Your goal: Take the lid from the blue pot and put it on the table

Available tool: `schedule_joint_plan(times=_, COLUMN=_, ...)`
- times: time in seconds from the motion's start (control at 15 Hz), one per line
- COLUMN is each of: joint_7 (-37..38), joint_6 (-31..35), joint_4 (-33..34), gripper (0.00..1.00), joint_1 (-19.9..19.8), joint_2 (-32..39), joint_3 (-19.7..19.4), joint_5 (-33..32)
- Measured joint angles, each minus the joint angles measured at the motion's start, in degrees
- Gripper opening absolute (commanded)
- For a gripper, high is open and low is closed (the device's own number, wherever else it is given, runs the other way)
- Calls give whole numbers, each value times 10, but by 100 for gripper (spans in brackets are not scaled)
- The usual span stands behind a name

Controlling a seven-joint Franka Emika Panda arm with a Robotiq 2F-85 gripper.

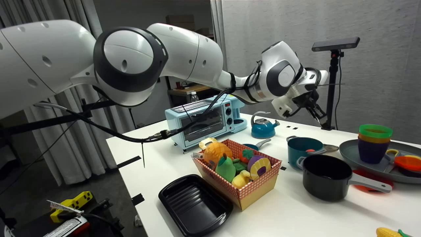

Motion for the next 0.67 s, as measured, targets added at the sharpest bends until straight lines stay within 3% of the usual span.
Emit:
schedule_joint_plan(times=0.33, joint_7=-32, joint_6=-12, joint_4=-3, gripper=0, joint_1=-7, joint_2=-31, joint_3=32, joint_5=18)
schedule_joint_plan(times=0.67, joint_7=-105, joint_6=-109, joint_4=-44, gripper=0, joint_1=-22, joint_2=-104, joint_3=68, joint_5=36)
